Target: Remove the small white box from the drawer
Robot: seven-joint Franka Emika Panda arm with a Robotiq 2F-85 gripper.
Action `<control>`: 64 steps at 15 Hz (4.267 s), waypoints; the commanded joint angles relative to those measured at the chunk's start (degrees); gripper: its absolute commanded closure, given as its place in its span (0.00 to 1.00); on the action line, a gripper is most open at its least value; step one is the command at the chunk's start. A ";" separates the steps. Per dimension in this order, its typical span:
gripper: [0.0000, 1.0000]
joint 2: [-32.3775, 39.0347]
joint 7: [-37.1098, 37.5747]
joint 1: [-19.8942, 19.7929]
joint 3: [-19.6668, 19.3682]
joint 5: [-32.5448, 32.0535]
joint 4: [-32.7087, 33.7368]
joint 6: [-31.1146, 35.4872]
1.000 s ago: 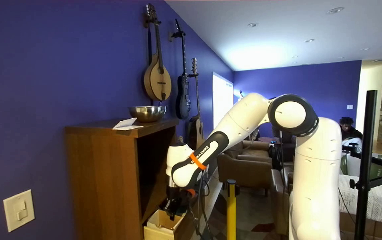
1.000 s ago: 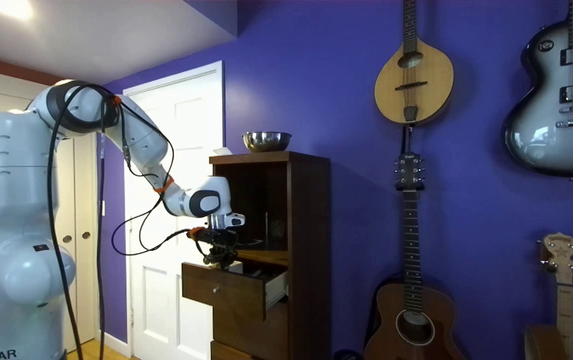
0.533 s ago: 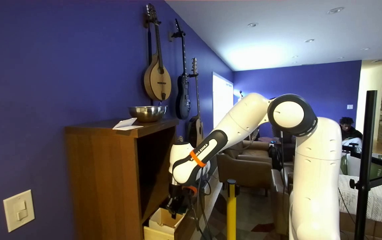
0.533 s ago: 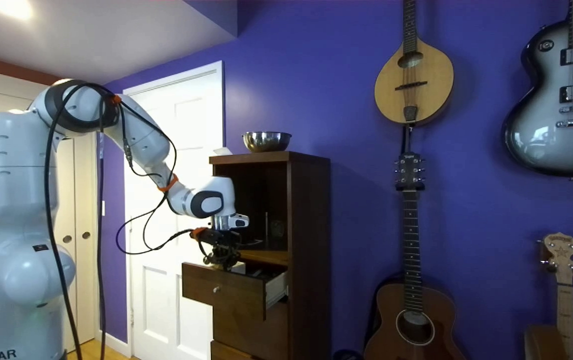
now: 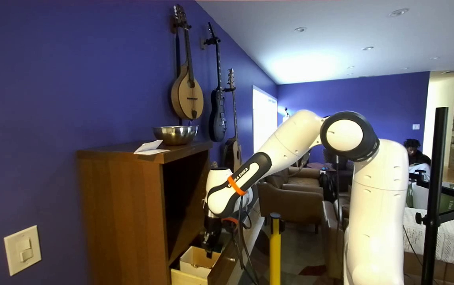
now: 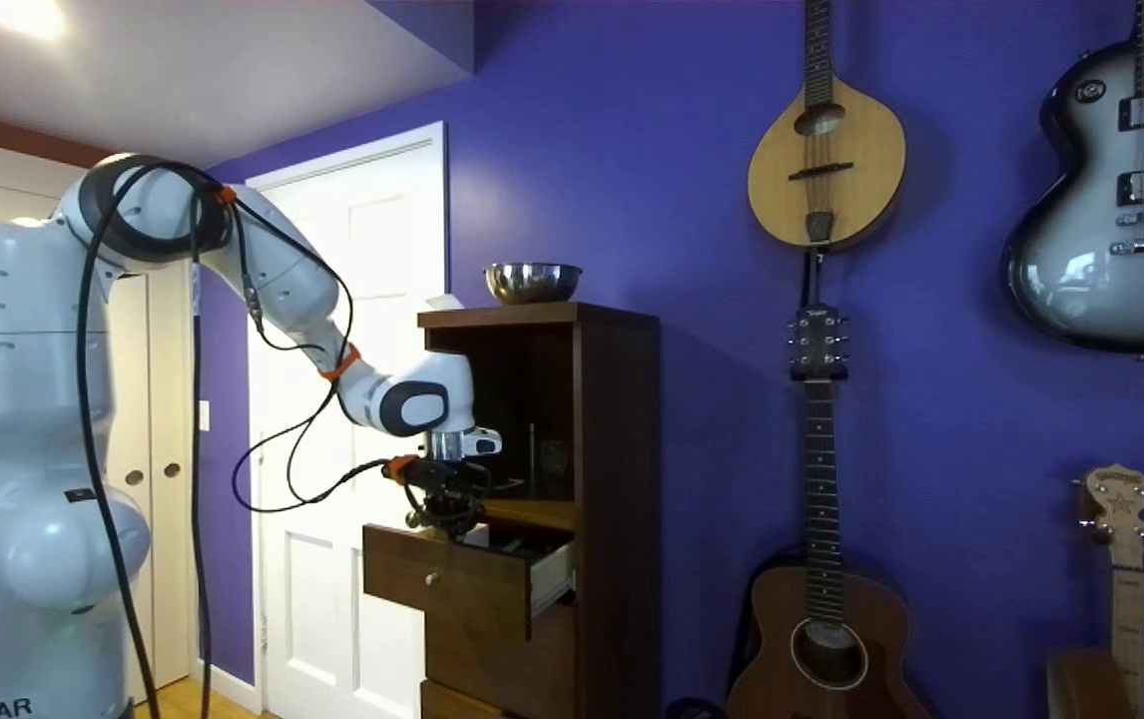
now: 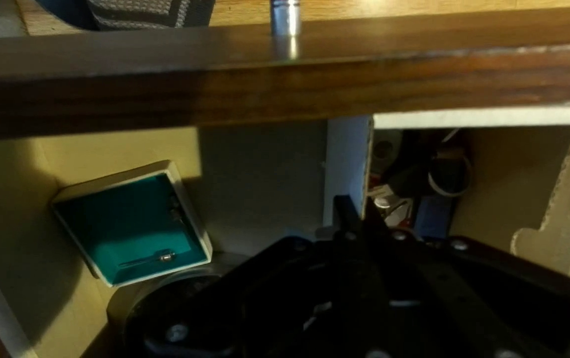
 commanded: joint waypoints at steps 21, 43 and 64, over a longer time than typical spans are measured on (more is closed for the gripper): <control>0.99 -14.82 -5.65 -0.55 -7.19 10.81 0.42 -8.29; 0.99 -6.81 5.89 0.21 -2.55 4.94 7.71 10.83; 0.16 -4.35 -1.74 0.64 -2.13 8.04 9.40 12.10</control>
